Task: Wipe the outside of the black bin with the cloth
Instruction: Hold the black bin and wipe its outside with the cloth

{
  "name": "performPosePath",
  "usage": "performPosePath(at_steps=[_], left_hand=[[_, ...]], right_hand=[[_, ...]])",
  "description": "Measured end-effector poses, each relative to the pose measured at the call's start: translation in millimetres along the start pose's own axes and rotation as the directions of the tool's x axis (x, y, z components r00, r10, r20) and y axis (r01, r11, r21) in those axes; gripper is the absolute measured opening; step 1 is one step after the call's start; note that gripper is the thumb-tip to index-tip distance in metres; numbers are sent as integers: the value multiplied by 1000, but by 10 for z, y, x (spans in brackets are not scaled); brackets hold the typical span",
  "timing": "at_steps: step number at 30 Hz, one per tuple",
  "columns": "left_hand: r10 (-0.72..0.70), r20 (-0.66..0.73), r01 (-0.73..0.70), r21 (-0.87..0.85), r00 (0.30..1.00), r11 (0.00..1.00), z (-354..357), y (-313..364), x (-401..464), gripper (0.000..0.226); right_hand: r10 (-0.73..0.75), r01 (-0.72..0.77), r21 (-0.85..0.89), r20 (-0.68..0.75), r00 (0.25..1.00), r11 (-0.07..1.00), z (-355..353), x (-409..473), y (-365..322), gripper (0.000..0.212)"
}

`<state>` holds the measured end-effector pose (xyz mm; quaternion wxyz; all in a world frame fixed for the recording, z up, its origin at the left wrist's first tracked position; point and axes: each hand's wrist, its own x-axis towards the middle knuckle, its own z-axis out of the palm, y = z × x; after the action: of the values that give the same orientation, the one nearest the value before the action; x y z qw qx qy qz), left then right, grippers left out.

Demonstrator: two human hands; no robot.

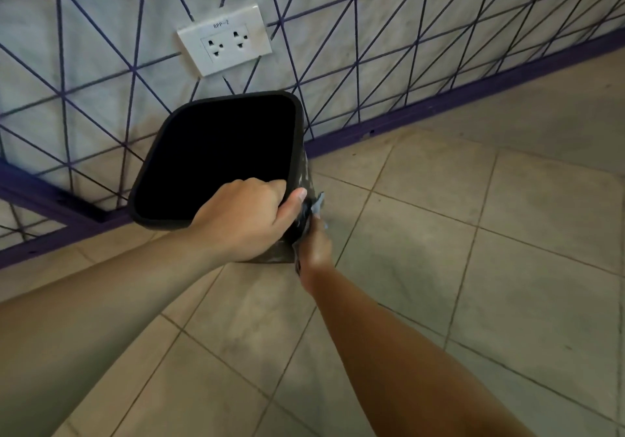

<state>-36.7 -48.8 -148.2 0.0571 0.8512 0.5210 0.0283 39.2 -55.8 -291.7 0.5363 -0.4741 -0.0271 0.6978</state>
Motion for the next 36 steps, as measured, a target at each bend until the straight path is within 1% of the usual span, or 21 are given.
performPosePath(at_steps=[2,6,10,14,17,19,21,22,23,25,27,31,34,36], left_hand=[[4,0,-4,9,1000,1000,3,-10,11,48],[2,-7,-2,15,1000,1000,11,-13,13,50],[31,3,-31,-10,1000,999,-2,-16,26,49],[45,4,-45,-47,999,998,-7,-36,32,50],[57,9,-56,-74,998,996,2,-43,26,50],[53,8,-52,-83,999,995,6,-45,27,49],[48,4,-48,-81,999,996,4,-46,27,48],[48,3,-47,-79,999,996,1,-46,31,47],[47,4,-47,-79,999,996,-1,-39,28,47],[45,1,-45,-72,999,996,-4,-23,23,47],[42,-2,-42,-61,999,997,-5,-24,18,47],[35,-12,-35,-39,999,999,-1,-19,20,48],[38,-17,-38,-27,999,999,4,-18,19,48],[43,-14,-43,-21,999,999,7,-25,20,48]], right_hand=[[18,-18,-3,-21,1000,1000,22,22,-9,56],[-71,72,-111,13,997,991,-51,-106,154,57],[-8,5,-119,-22,1000,993,-11,65,6,55],[-101,105,-244,31,994,964,-94,-63,201,57],[-105,96,-276,-18,994,956,-99,57,179,57],[-97,86,-313,-21,995,946,-73,88,153,62],[-112,112,-378,22,993,919,-91,13,192,75],[-129,135,-384,43,991,913,-119,-14,216,74],[-139,144,-376,39,989,915,-146,-5,223,68],[-110,105,-342,5,994,934,-151,93,155,59],[-81,76,-305,-5,997,949,-115,146,114,58],[-108,107,-347,16,994,932,-150,86,181,60],[-66,58,-287,-21,998,956,-112,135,108,58],[-68,63,-293,-5,998,954,-108,136,133,58]])
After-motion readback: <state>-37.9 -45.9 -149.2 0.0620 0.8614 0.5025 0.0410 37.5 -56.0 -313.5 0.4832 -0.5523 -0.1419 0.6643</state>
